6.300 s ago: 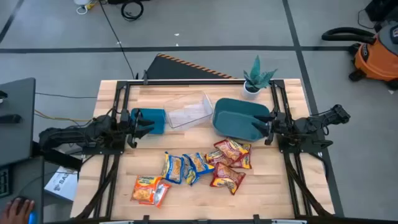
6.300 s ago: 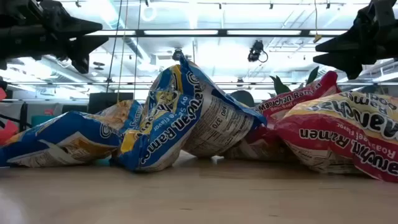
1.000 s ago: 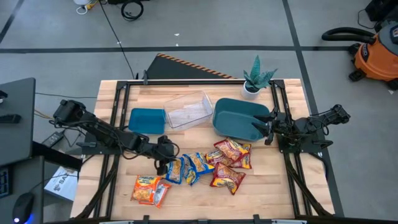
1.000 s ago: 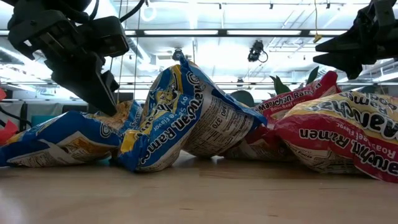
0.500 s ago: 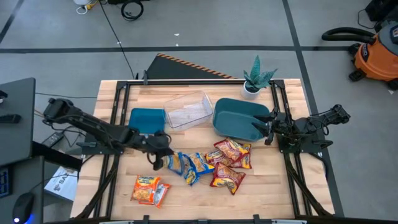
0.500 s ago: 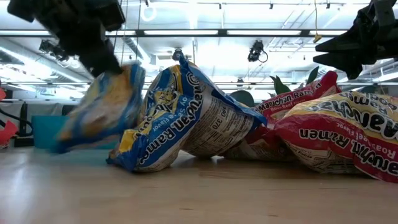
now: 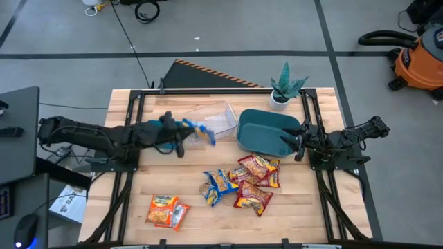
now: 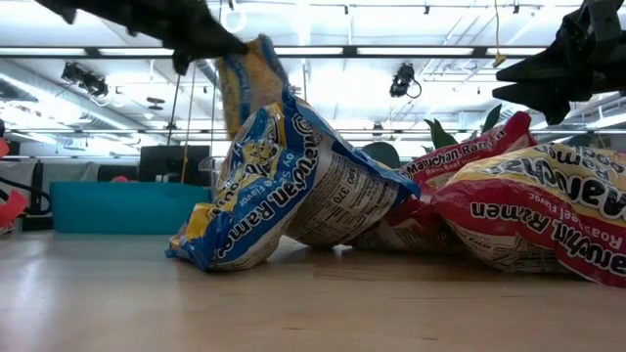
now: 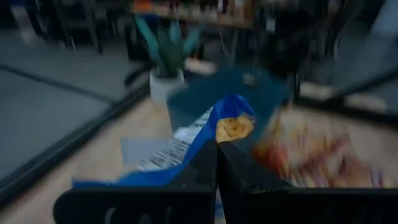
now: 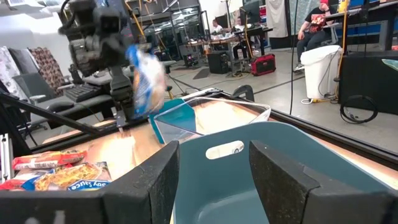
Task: Sort Maruchan noodles
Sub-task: Put the blue noodle pack into the transparent bin
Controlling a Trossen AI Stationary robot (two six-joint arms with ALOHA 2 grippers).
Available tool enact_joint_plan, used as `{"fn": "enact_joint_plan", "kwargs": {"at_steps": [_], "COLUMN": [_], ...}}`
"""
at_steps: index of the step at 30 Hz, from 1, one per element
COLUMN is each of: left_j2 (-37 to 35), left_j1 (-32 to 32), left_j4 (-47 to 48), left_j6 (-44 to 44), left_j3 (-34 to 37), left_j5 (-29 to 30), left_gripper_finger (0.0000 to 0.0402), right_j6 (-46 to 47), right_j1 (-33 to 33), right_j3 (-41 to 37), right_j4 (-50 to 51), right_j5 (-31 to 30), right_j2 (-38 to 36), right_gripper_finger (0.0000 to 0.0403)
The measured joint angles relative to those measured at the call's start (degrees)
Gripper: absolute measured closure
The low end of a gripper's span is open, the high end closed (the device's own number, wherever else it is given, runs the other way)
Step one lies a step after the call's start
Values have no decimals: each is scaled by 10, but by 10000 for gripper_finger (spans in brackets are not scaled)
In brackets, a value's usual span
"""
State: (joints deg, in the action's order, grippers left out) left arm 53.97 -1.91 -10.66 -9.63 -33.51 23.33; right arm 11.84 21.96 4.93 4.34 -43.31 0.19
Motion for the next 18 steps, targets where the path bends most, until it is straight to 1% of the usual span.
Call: {"fn": "enact_joint_plan", "kwargs": {"at_steps": [1, 3, 6, 9, 15, 18], "left_j2": [0, 4, 9, 36, 130, 179], "left_j1": [17, 56, 116, 161, 210, 225], "left_j4": [-3, 22, 111, 192, 307, 337], "left_j6": [0, -12, -37, -57, -67, -66], "left_j3": [-5, -27, -72, -120, -200, -225], "left_j5": [-11, -31, -62, -92, -147, -176], "left_gripper_finger": [392, 393, 395, 396, 395, 393], "right_j6": [0, 0, 0, 0, 0, 0], "right_j1": [0, 0, 0, 0, 0, 0], "right_j3": [0, 0, 0, 0, 0, 0], "right_j4": [0, 0, 0, 0, 0, 0], "right_j5": [0, 0, 0, 0, 0, 0], "right_j2": [0, 0, 0, 0, 0, 0], "right_gripper_finger": [204, 204, 204, 204, 204, 204]}}
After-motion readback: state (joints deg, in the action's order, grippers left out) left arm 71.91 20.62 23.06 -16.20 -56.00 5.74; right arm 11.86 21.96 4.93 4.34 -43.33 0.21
